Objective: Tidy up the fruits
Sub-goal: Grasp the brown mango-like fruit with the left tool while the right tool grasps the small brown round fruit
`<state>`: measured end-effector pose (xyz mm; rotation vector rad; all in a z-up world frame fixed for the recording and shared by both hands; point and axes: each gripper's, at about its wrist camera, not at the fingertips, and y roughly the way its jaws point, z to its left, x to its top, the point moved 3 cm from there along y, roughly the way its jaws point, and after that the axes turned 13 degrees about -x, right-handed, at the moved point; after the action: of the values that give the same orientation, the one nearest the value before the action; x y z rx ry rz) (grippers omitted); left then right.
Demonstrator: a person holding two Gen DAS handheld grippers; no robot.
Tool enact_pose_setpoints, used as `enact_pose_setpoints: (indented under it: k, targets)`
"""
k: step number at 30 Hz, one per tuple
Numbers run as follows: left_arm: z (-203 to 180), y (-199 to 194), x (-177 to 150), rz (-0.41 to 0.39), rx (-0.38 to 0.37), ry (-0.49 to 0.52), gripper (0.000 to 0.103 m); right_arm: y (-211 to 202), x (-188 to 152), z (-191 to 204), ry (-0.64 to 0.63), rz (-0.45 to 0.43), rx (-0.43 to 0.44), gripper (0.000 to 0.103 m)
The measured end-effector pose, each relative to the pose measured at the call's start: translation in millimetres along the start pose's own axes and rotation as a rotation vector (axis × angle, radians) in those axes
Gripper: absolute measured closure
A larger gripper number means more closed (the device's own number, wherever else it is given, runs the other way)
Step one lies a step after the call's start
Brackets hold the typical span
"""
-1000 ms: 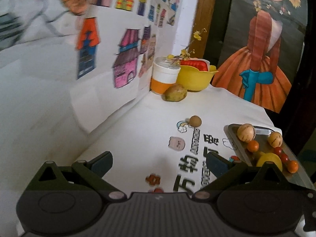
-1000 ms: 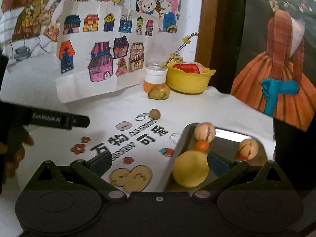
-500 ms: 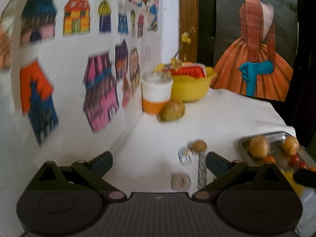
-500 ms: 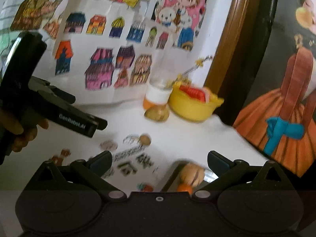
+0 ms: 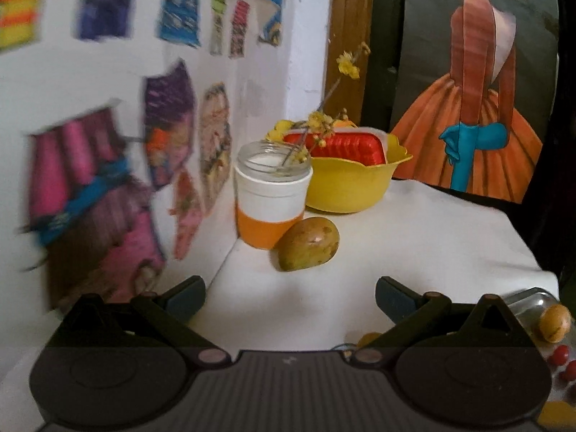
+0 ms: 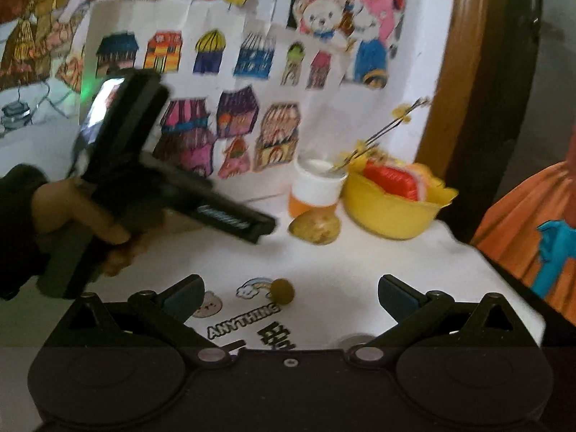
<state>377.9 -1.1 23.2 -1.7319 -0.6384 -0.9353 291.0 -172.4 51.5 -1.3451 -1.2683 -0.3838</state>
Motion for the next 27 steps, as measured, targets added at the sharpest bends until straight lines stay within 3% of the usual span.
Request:
enact_pose_setpoints:
  k: [8,17,22,27]
  targets:
    - [-1,48,9,0.004,-0.003,0.083,0.001,45,-10,11,0.014,0.075,0.009,0.007]
    - [5,77,15,0.027,-0.003,0.123,0.001,80,-6,19,0.049,0.151,0.004,0.027]
    - [10,86,16,0.034,-0.024,0.113,0.008,97,-5,23,0.085,0.205,0.021,0.043]
    - [19,95,18,0.039,-0.031,0.08,0.013,115,-4,14,0.162,0.265,0.01,0.049]
